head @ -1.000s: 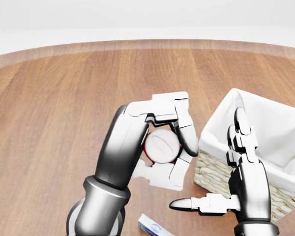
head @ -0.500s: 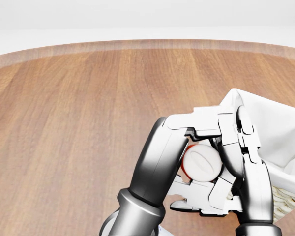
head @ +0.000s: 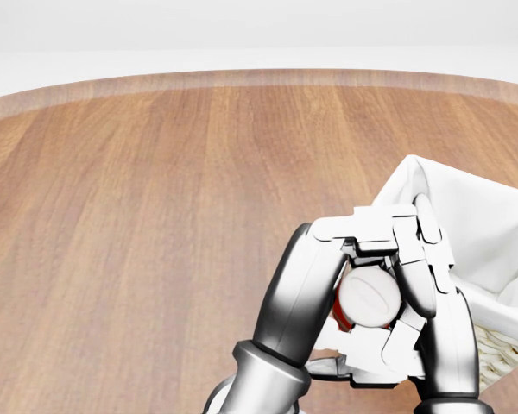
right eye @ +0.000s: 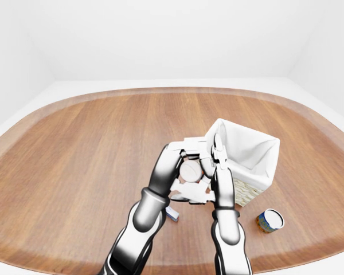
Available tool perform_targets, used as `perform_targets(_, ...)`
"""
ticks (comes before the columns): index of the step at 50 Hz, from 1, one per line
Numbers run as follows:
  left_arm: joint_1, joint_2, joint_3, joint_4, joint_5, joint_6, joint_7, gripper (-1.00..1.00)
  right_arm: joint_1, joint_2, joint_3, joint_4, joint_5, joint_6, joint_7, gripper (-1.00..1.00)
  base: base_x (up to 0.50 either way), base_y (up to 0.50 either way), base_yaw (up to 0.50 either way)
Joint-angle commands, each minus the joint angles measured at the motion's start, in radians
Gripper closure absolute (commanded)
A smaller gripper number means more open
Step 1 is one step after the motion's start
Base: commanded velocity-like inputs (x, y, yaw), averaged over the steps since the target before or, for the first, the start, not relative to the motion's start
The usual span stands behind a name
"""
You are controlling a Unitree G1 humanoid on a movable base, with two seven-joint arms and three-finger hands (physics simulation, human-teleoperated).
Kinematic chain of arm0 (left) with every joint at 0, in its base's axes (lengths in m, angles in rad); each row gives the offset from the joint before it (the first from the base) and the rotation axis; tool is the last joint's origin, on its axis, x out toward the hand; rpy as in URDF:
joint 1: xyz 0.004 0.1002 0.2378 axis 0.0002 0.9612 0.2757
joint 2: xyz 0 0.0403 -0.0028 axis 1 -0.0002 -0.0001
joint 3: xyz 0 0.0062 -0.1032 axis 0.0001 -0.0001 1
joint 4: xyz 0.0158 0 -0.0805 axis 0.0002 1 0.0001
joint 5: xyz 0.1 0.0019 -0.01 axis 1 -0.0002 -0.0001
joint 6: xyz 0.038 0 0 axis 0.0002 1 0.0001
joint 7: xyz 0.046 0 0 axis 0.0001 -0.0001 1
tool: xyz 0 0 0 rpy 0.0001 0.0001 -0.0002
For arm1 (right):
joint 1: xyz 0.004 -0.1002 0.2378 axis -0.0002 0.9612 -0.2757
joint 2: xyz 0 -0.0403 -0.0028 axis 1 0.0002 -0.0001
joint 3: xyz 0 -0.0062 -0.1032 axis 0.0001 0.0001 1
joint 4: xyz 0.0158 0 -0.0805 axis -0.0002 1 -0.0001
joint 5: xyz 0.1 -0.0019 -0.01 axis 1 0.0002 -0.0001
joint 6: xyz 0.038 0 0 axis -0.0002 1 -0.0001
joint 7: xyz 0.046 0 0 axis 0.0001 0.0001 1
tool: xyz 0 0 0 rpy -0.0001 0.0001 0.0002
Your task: Pick up the ketchup, and put it in the basket.
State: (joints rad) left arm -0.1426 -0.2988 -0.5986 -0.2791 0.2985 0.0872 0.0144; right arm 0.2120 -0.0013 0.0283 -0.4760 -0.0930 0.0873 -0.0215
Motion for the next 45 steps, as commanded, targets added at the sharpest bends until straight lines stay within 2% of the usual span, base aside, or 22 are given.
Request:
perform_targets(1, 0.021, 0.003, -0.012, 0.078, -0.047, 0.000, 0.038, 0.98, -0.016, 0.003, 0.005, -0.021, -0.002, 0.000, -0.008, -1.00, 0.00, 0.00, 0.00)
perform_targets(7, 0.026, 0.000, -0.024, 0.079, -0.044, 0.000, 0.040, 0.97, -0.011, 0.000, 0.005, -0.013, 0.000, 0.000, 0.001, -1.00, 0.00, 0.00, 0.00)
perform_targets(8, 0.028, 0.001, -0.027, 0.075, -0.043, 0.000, 0.041, 0.91, -0.005, -0.002, 0.007, -0.010, -0.008, 0.000, 0.001, -0.22, 0.00, 0.00, 0.00)
perform_targets(9, 0.029, 0.002, -0.029, 0.072, -0.043, 0.000, 0.041, 0.71, -0.006, 0.000, 0.001, -0.008, -0.007, 0.000, -0.002, 0.44, 0.00, 0.00, 0.00)
perform_targets(10, 0.029, 0.002, -0.029, 0.070, -0.043, 0.000, 0.043, -0.45, -0.002, 0.000, 0.001, -0.011, 0.000, 0.000, 0.005, 1.00, 0.00, 0.00, 0.00)
perform_targets(11, 0.032, 0.004, -0.033, 0.061, -0.041, 0.000, 0.041, -1.00, 0.000, 0.001, 0.003, -0.018, -0.001, 0.000, 0.006, 1.00, 0.00, 0.00, 0.00)
perform_targets(26, 0.043, 0.020, -0.053, -0.005, -0.044, 0.000, 0.047, -1.00, -0.004, 0.001, 0.014, -0.009, -0.010, 0.000, 0.004, 1.00, 0.00, 0.00, 0.00)
perform_targets(31, 0.046, 0.038, -0.037, -0.035, -0.044, 0.000, 0.041, -1.00, -0.005, 0.000, 0.017, -0.005, -0.014, 0.000, 0.005, 1.00, 0.00, 0.00, 0.00)
perform_targets(38, 0.079, 0.118, 0.037, -0.161, -0.036, 0.000, 0.025, -1.00, -0.005, 0.001, 0.026, 0.002, -0.023, 0.000, 0.002, 1.00, 0.00, 0.00, 0.00)
perform_targets(41, 0.119, 0.175, 0.072, -0.267, -0.037, 0.000, 0.005, -1.00, -0.004, 0.000, 0.025, -0.004, -0.023, 0.000, 0.001, 1.00, 0.00, 0.00, 0.00)
perform_targets(44, 0.141, 0.212, 0.113, -0.333, -0.058, 0.000, -0.006, -1.00, -0.005, 0.001, 0.030, 0.002, -0.028, 0.000, -0.002, 1.00, 0.00, 0.00, 0.00)
perform_targets(45, 0.163, 0.240, 0.147, -0.363, -0.068, 0.000, -0.019, -1.00, -0.003, 0.000, 0.031, 0.002, -0.029, 0.000, -0.003, 1.00, 0.00, 0.00, 0.00)
